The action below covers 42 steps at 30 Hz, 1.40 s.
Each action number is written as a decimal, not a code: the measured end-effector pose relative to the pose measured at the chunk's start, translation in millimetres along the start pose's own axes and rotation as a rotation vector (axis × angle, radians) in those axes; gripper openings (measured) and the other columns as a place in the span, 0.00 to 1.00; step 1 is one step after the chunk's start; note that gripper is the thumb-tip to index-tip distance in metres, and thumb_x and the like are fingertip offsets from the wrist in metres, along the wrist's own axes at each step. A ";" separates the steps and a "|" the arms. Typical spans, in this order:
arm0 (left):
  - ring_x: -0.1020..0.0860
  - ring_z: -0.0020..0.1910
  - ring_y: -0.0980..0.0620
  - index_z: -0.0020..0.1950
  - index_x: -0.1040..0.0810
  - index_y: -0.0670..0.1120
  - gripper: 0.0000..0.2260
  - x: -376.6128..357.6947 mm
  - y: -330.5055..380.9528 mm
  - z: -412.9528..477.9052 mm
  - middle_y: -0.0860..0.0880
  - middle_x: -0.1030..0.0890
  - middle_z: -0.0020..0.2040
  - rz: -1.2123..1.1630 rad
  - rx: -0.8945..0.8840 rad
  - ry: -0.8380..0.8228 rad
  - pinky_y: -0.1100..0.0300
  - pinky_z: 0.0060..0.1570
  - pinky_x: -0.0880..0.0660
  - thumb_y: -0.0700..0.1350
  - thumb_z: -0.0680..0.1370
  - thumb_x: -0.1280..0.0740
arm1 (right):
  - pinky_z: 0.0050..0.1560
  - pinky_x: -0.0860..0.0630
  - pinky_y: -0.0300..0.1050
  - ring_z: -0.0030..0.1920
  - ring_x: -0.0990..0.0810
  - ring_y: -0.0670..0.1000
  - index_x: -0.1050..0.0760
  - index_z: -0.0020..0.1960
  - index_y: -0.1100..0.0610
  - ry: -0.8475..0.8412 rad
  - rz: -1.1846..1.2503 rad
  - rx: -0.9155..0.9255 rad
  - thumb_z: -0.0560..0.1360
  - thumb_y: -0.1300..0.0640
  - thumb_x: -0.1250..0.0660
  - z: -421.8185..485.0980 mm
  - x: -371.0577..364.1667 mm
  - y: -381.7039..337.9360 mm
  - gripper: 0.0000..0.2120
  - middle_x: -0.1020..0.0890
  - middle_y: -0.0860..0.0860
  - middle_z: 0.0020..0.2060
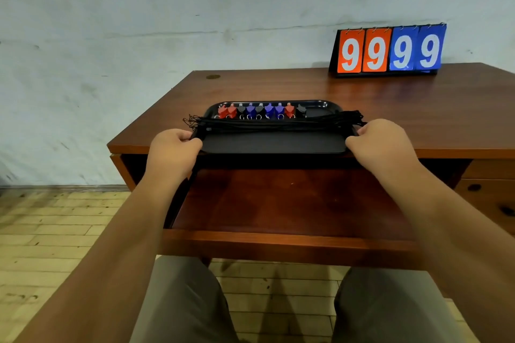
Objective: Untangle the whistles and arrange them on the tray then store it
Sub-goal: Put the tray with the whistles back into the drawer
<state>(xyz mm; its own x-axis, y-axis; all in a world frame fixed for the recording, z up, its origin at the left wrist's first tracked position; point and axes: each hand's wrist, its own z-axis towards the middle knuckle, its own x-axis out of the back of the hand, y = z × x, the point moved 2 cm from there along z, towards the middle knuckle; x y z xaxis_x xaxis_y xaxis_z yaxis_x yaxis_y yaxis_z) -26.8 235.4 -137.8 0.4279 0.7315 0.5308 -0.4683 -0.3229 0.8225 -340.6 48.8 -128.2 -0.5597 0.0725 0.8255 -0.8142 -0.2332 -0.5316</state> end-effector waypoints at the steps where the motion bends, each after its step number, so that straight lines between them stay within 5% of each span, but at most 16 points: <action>1: 0.23 0.35 0.54 0.52 0.16 0.52 0.06 3.0 -1.8 -5.7 0.50 0.18 0.41 -0.041 0.000 0.009 0.59 0.39 0.22 0.43 0.83 0.32 | 0.33 0.31 0.47 0.32 0.26 0.59 0.24 0.39 0.65 0.009 0.028 0.001 0.77 0.57 0.31 -5.9 0.6 3.1 0.13 0.23 0.59 0.30; 4: 0.17 0.42 0.53 0.60 0.13 0.49 0.09 9.8 -14.1 -17.9 0.50 0.13 0.46 -0.141 0.016 0.013 0.50 0.50 0.14 0.45 0.82 0.30 | 0.44 0.17 0.58 0.40 0.16 0.64 0.17 0.52 0.68 0.022 0.233 -0.003 0.77 0.56 0.29 -25.0 -0.5 14.9 0.14 0.15 0.63 0.39; 6: 0.14 0.50 0.52 0.64 0.13 0.48 0.12 14.4 -20.7 -27.0 0.52 0.13 0.51 -0.201 0.030 0.001 0.47 0.57 0.15 0.45 0.82 0.29 | 0.51 0.14 0.63 0.43 0.13 0.59 0.16 0.54 0.63 -0.002 0.463 -0.062 0.78 0.57 0.27 -38.4 -2.3 22.1 0.10 0.15 0.57 0.42; 10: 0.15 0.57 0.50 0.67 0.15 0.47 0.13 19.8 -31.9 -45.7 0.50 0.14 0.58 -0.317 0.047 -0.007 0.49 0.60 0.16 0.46 0.84 0.30 | 0.52 0.13 0.53 0.46 0.12 0.53 0.20 0.70 0.63 -0.044 0.813 -0.178 0.80 0.61 0.26 -59.3 -4.5 30.5 0.19 0.16 0.54 0.47; 15: 0.16 0.59 0.48 0.60 0.15 0.47 0.07 29.0 -39.5 -71.7 0.46 0.15 0.58 -0.550 0.112 -0.010 0.54 0.58 0.17 0.41 0.84 0.31 | 0.49 0.13 0.47 0.57 0.14 0.56 0.19 0.68 0.65 -0.049 1.022 -0.234 0.81 0.65 0.28 -86.4 -3.1 36.3 0.16 0.15 0.58 0.56; 21: 0.16 0.61 0.45 0.58 0.17 0.48 0.08 48.1 -48.7 -102.3 0.44 0.15 0.58 -0.608 0.125 -0.032 0.53 0.57 0.18 0.39 0.85 0.34 | 0.50 0.13 0.50 0.54 0.12 0.55 0.16 0.52 0.51 -0.082 1.026 -0.205 0.81 0.65 0.29 -123.8 5.3 42.6 0.09 0.13 0.55 0.55; 24: 0.16 0.62 0.44 0.54 0.16 0.51 0.10 58.2 -55.1 -118.7 0.44 0.15 0.59 -0.592 0.094 -0.036 0.51 0.59 0.18 0.39 0.86 0.35 | 0.55 0.13 0.59 0.53 0.11 0.54 0.15 0.52 0.50 -0.090 0.957 -0.176 0.80 0.61 0.28 -138.0 4.4 52.4 0.08 0.12 0.52 0.55; 31: 0.15 0.62 0.45 0.54 0.12 0.50 0.10 73.1 -73.5 -141.8 0.46 0.11 0.56 -0.611 0.119 -0.033 0.47 0.64 0.19 0.39 0.83 0.33 | 0.63 0.18 0.62 0.56 0.15 0.52 0.15 0.45 0.29 -0.108 0.826 -0.029 0.82 0.57 0.32 -178.4 13.2 52.0 0.22 0.13 0.36 0.45; 42: 0.15 0.60 0.42 0.56 0.11 0.45 0.11 67.2 -102.2 -151.5 0.43 0.12 0.55 -0.593 0.178 -0.017 0.44 0.60 0.17 0.39 0.77 0.30 | 0.62 0.18 0.64 0.57 0.14 0.53 0.13 0.50 0.35 -0.094 0.763 -0.045 0.81 0.58 0.30 -196.1 1.2 63.2 0.17 0.11 0.41 0.49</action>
<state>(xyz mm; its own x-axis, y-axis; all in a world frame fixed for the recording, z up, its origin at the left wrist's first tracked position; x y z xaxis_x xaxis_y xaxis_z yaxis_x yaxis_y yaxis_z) -67.3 408.5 -217.1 0.5888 0.8079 -0.0256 -0.0114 0.0399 0.9991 -423.0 224.3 -198.0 -0.9551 -0.1761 0.2382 -0.2140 -0.1459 -0.9659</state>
